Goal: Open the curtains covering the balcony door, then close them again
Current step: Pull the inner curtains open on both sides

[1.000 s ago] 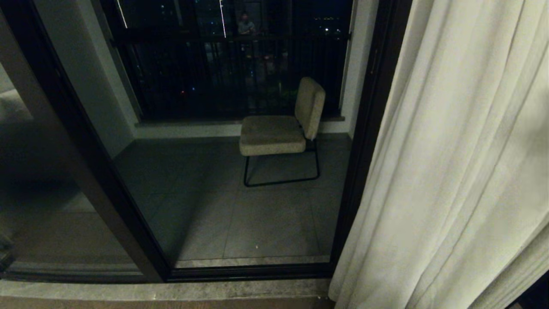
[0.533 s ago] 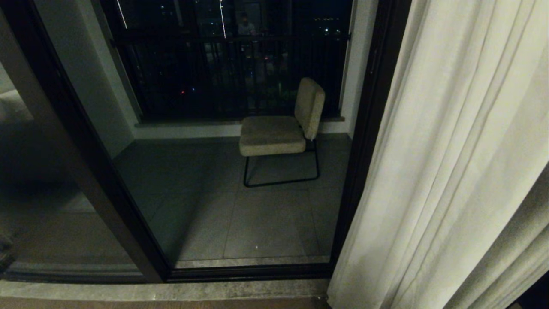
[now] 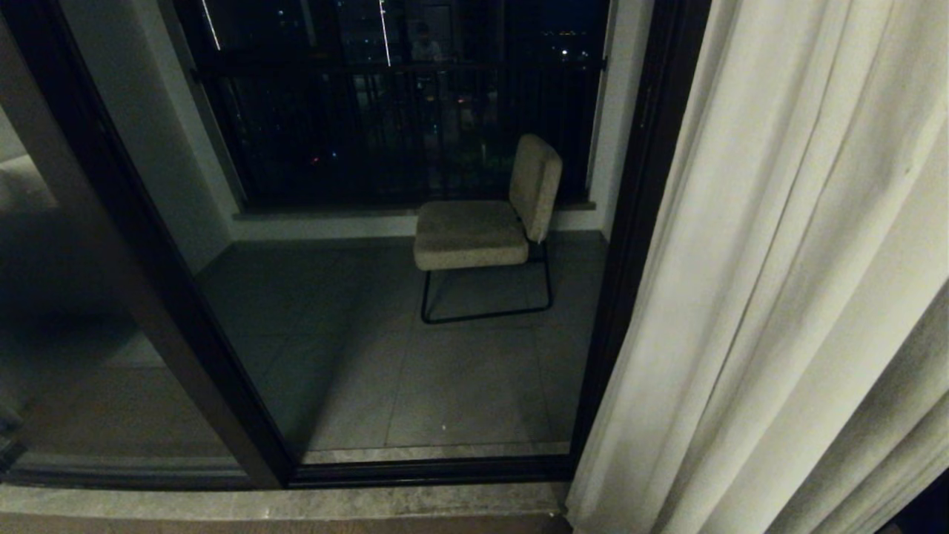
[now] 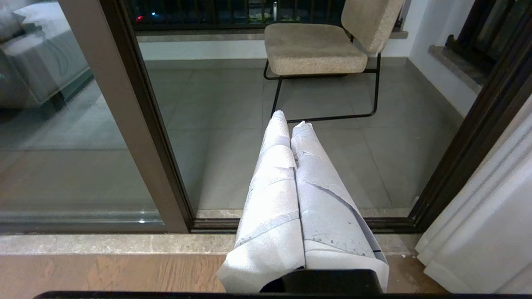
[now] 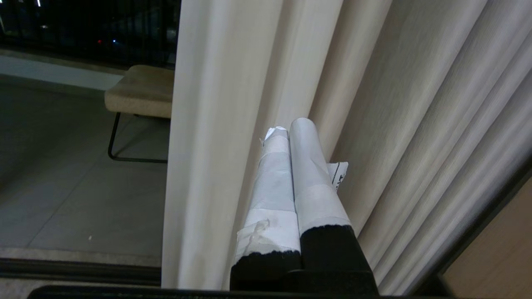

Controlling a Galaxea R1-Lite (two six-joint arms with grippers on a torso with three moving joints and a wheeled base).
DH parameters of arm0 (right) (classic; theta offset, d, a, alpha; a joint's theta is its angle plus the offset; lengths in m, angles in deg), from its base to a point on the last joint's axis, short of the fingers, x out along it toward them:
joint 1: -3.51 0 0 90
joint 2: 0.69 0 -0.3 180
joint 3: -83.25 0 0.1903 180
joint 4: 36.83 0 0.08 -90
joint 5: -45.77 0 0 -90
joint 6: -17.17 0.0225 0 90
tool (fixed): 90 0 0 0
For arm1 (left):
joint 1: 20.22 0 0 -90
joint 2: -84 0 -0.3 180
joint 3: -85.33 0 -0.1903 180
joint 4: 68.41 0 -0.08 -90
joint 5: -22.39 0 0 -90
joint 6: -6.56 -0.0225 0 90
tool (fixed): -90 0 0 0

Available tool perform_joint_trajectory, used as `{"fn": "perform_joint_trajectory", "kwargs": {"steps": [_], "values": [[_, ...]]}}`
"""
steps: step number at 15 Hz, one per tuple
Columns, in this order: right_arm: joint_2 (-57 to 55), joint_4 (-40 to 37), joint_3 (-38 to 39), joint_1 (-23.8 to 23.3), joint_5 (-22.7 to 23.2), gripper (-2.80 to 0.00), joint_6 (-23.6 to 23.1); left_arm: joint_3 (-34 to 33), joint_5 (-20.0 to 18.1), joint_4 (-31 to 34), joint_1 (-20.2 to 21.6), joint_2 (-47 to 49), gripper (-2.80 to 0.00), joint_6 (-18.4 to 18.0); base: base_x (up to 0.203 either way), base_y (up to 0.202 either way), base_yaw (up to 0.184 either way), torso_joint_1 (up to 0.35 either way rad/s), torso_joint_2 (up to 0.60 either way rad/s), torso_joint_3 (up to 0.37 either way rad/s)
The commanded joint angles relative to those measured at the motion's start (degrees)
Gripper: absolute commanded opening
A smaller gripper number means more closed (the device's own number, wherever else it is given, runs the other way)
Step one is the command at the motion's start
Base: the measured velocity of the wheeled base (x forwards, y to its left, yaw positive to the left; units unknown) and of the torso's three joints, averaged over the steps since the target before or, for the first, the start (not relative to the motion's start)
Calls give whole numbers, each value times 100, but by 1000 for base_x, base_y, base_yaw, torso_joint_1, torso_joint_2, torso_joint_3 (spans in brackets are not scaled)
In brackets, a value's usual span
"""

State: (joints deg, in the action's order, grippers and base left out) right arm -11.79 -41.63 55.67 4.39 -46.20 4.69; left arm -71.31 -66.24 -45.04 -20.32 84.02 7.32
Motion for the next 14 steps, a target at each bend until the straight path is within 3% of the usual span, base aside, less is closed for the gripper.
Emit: {"fn": "perform_joint_trajectory", "kwargs": {"steps": [1,5,7,8,14], "values": [[571,-72,389,-24,112,-280,-18,0,3,0,1,-2,-280,4,0,0,0,0,0,0],[1103,-1382,415,-43,156,-280,35,0,3,0,1,-2,-280,4,0,0,0,0,0,0],[1102,-1787,413,-49,252,-280,514,0,3,0,1,-2,-280,4,0,0,0,0,0,0],[1101,-1880,413,-47,273,-280,773,0,3,0,1,-2,-280,4,0,0,0,0,0,0],[1101,-1848,413,-52,259,-280,1029,0,3,0,1,-2,-280,4,0,0,0,0,0,0]]}}
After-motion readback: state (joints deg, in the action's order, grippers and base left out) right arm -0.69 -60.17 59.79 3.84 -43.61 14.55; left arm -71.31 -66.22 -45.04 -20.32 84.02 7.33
